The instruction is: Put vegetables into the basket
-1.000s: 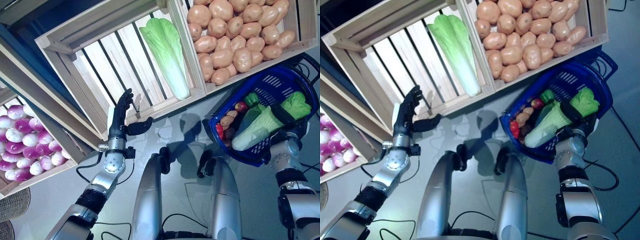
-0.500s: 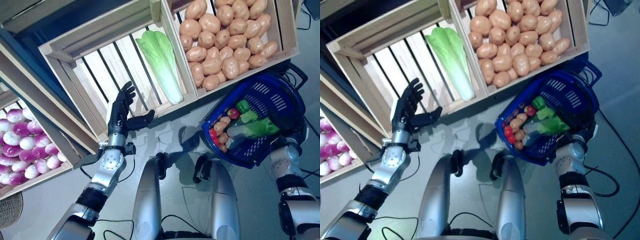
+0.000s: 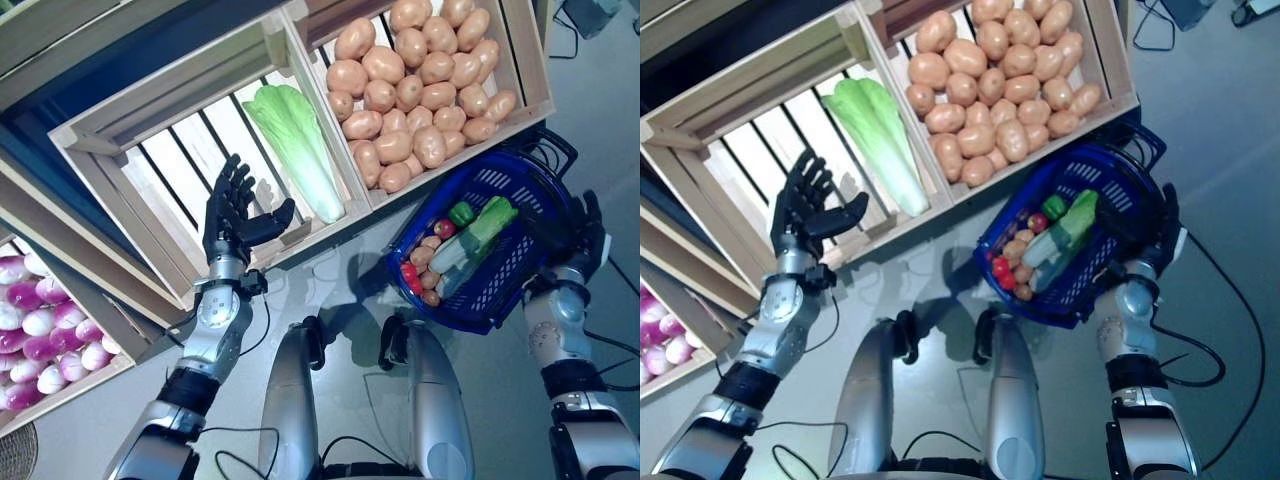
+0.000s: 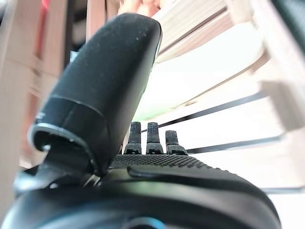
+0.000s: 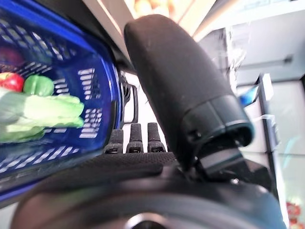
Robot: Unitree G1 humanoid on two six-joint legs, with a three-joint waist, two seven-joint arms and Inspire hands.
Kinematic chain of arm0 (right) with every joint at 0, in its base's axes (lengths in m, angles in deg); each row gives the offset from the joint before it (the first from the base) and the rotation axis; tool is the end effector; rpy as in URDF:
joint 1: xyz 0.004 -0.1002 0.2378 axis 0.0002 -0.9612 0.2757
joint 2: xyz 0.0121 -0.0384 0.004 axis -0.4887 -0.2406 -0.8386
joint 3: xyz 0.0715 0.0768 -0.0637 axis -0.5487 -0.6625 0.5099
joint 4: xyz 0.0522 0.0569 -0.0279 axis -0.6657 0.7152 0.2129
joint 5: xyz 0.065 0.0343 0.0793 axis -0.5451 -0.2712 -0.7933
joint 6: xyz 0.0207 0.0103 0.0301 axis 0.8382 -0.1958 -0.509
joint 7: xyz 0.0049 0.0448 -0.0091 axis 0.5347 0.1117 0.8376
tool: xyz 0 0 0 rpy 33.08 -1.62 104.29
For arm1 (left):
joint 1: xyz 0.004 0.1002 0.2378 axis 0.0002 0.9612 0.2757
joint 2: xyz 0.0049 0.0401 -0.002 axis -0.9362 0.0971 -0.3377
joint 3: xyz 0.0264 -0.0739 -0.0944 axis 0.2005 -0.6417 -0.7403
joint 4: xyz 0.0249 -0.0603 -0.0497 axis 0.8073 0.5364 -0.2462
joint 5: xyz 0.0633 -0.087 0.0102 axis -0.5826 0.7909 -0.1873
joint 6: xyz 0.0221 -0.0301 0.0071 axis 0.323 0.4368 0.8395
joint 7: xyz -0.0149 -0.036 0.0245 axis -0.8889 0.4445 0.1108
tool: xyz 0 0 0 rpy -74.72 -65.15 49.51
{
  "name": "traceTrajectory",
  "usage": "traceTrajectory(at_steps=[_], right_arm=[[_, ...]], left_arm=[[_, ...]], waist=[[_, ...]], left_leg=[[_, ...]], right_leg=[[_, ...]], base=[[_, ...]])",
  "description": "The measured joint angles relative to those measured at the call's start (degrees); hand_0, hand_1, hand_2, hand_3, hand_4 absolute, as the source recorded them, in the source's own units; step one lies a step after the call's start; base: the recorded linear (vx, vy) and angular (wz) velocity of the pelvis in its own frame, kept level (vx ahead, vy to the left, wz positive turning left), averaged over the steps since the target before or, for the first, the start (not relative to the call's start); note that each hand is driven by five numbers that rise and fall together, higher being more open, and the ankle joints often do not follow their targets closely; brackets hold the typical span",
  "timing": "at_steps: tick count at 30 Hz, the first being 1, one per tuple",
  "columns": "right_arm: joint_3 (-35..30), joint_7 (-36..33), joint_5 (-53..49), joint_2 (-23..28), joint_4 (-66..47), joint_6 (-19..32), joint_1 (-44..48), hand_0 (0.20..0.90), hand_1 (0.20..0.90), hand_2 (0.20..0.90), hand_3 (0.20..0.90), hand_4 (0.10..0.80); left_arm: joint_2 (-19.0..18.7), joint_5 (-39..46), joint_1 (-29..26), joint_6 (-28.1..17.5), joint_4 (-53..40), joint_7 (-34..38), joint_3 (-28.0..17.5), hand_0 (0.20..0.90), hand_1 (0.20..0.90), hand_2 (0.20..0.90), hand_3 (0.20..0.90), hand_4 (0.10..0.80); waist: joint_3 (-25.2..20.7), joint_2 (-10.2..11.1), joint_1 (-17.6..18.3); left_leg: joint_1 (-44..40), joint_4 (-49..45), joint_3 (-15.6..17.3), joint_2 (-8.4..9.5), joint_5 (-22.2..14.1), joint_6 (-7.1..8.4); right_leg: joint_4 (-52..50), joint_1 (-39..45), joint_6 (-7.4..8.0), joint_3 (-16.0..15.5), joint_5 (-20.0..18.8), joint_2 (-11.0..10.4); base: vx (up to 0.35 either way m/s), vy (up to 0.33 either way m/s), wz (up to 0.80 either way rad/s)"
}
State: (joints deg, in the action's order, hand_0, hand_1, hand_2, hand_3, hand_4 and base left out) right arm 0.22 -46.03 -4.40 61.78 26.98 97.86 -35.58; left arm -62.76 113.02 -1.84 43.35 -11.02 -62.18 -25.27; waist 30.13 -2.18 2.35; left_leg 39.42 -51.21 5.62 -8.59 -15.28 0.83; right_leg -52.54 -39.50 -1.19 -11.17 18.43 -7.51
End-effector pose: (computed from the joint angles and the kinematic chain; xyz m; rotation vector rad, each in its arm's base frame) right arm 0.2949 -0.2659 0.0761 0.2979 -0.2111 -0.5602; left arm 0.2888 0.1930 0.0735 -0.2686 -0.1874 0.1886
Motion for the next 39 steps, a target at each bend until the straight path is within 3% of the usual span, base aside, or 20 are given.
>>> traceTrajectory(at_steps=[8, 18, 28, 39], right_arm=[[4.2, 1.3, -0.2, -5.2, -2.5, 0.1, -5.5, 0.900, 0.900, 0.900, 0.900, 0.800], [5.1, 1.3, -0.3, -7.0, -2.5, 0.2, -8.8, 0.900, 0.900, 0.900, 0.900, 0.800], [6.9, 1.1, -0.3, -7.2, -2.5, 0.4, -8.6, 0.900, 0.900, 0.900, 0.900, 0.800], [9.9, 0.3, -0.5, -7.2, -2.5, 0.9, -8.5, 0.900, 0.900, 0.900, 0.900, 0.800]], left_arm=[[4.3, 7.3, -1.4, 2.7, 1.6, 0.8, -0.3, 0.900, 0.900, 0.900, 0.900, 0.800], [7.2, 11.6, -7.7, 4.3, 7.1, 10.3, -3.0, 0.900, 0.900, 0.900, 0.900, 0.800], [8.2, 9.4, -16.2, 5.4, 14.8, 27.9, -4.8, 0.900, 0.900, 0.900, 0.900, 0.800], [8.3, 1.3, -18.1, 8.3, 18.2, 41.0, -5.6, 0.900, 0.900, 0.900, 0.900, 0.800]], waist=[[0.0, 2.0, 2.4], [0.0, 2.5, 5.1], [0.0, 3.5, 6.4], [0.0, 4.1, 7.7]], left_leg=[[-0.9, 2.1, 2.4, -0.49, 0.1, 0.14], [0.3, 1.8, 3.4, -1.35, -0.8, 0.27], [1.4, 1.9, 4.2, -1.46, -0.8, 0.28], [1.3, 2.2, 4.1, -1.48, -0.8, 0.52]], right_leg=[[1.4, -1.1, 0.65, 3.0, -0.6, 1.6], [1.6, -3.2, 0.74, 4.6, -1.0, 3.1], [1.4, -5.0, 0.79, 5.6, -1.2, 3.3], [1.8, -4.8, 0.66, 5.6, -1.4, 3.5]], base=[[0.029, 0.041, -0.13], [0.007, 0.010, -0.10], [-0.006, -0.011, -0.03], [-0.010, -0.030, -0.01]])
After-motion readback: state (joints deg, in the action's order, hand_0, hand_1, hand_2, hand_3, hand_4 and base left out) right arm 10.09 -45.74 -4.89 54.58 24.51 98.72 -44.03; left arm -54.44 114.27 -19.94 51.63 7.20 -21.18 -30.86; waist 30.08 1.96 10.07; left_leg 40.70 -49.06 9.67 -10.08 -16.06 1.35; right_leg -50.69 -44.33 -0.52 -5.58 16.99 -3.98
